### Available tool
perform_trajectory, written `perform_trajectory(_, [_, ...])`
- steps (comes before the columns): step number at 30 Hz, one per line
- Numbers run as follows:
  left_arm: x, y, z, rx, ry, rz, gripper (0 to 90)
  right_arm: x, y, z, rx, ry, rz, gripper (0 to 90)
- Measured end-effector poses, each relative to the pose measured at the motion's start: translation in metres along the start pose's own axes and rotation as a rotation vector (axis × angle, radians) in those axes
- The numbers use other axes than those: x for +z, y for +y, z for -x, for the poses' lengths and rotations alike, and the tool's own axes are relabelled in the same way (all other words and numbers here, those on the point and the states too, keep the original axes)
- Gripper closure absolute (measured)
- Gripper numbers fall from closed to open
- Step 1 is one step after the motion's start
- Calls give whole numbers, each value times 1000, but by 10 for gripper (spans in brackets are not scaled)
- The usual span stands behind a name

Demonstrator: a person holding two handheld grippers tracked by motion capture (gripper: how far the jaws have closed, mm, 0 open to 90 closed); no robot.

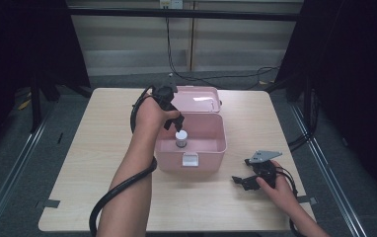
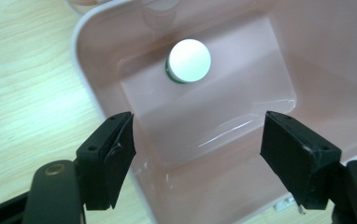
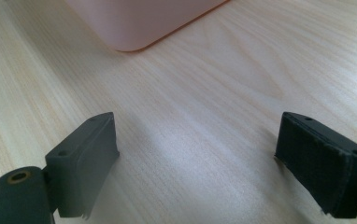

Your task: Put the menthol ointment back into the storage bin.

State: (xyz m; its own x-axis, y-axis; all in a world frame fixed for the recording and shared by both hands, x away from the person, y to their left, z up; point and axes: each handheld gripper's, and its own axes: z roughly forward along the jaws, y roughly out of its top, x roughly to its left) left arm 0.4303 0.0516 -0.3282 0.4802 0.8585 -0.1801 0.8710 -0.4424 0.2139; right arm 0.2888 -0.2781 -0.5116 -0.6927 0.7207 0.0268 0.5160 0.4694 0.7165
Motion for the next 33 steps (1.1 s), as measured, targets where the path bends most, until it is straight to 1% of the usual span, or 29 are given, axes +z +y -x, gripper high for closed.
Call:
perform_trajectory(3, [-3,-2,-1,-3,-5,6,257,0,0,0,0,0,0,121])
perform_trajectory(5, [-5,-4,-3,-5,-2,6,257,0,0,0,2,0,0,121])
perform_trajectory(7, [-9,-7,-6,-16,-7,11,258,0,0,0,2,0,0,121])
perform_trajectory(9, [-10,-8,-7,-13,-7,10,258,0,0,0,2,0,0,121])
perform_trajectory(10, [-11,-9,-8,-24,-5,14,258,0,0,0,2,0,0,121])
perform_trajectory(11, [-12,-10,-9,-25,-6,12,258,0,0,0,2,0,0,121])
perform_trajectory(12, [-14,-12,-12,-25,-7,11,258,0,0,0,2,0,0,121])
perform_trajectory(14, [-15,-13,-13,-20,-4,8,258,0,0,0,2,0,0,121])
perform_trajectory(15, [-15,-14,-14,-30,-7,13,258,0,0,0,2,0,0,121])
perform_trajectory(17, [-19,-17,-18,-25,-6,9,258,0,0,0,2,0,0,121])
perform_trajectory(18, [-19,-17,-18,-25,-6,9,258,0,0,0,2,0,0,121])
perform_trajectory(19, [-21,-19,-20,-33,-6,12,258,0,0,0,2,0,0,121])
perform_trajectory(27, [-30,-26,-28,-48,4,26,258,0,0,0,2,0,0,121])
perform_trajectory(28, [-33,-28,-32,-45,3,26,258,0,0,0,2,0,0,121])
perform_trajectory(29, [-33,-28,-32,-45,3,26,258,0,0,0,2,0,0,121])
perform_trajectory(32, [-36,-31,-35,-57,-5,31,258,0,0,0,2,0,0,121])
perform_trajectory(33, [-37,-33,-37,-60,-2,35,258,0,0,0,2,0,0,121])
